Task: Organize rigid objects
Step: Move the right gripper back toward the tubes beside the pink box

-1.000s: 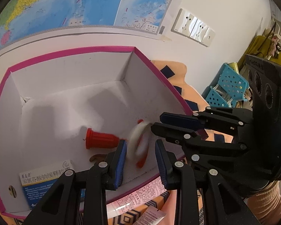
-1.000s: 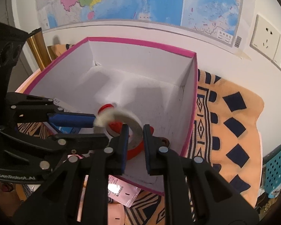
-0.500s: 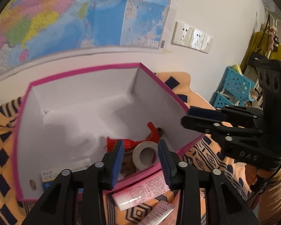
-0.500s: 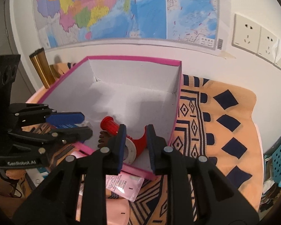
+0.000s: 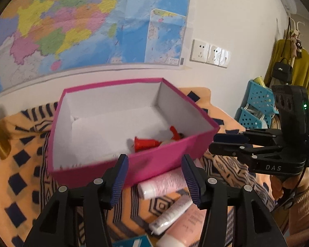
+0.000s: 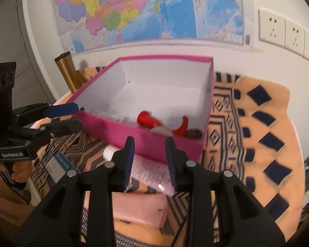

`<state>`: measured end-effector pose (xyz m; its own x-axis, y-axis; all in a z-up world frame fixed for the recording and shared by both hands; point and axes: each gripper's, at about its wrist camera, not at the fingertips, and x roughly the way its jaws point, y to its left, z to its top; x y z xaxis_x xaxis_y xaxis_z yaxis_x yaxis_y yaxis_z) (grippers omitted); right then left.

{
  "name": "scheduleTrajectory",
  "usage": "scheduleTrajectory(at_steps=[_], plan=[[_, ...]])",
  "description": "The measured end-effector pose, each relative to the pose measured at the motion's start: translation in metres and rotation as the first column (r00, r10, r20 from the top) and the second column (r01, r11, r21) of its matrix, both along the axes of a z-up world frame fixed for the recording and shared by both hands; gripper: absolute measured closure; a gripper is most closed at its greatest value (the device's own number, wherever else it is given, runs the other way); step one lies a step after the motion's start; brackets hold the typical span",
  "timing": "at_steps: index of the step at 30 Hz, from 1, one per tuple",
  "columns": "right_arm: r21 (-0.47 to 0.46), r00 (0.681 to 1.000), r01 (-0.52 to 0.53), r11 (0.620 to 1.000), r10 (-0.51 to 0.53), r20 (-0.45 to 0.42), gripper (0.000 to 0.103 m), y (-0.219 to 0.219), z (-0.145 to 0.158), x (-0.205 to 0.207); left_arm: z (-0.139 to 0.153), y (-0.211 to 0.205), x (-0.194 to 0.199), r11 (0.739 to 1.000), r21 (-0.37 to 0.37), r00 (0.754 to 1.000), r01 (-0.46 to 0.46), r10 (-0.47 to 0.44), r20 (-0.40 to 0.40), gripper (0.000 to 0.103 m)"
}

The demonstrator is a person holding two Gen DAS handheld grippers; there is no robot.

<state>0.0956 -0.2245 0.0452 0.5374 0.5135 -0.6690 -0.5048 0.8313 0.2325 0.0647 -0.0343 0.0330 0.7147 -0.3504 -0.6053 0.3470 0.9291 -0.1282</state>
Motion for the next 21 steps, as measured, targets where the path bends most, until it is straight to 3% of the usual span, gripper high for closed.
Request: scheduleTrajectory(at_steps=[10, 17, 21], plan=[[0.049, 0.985, -0.042, 0.998, 0.05, -0.167, 0.07, 0.008, -0.049, -0.013, -0.049, 0.008, -0.03, 0.999, 0.034, 0.992, 0.012, -0.008, -0.123, 0.049], [0.034, 0.974, -0.097, 0.995, 0.102, -0.2, 0.069, 0.025, -0.062, -0.019, -0.068, 0.004, -0.033, 0.999, 0.026, 0.983, 0.038, -0.032, -0.181, 0.049], [0.022, 0.968, -0.115, 0.993, 0.117, -0.223, 0.056, 0.031, -0.068, -0.014, -0.075, 0.003, -0.034, 0.999, 0.012, 0.978, 0.05, -0.046, -0.205, 0.049]])
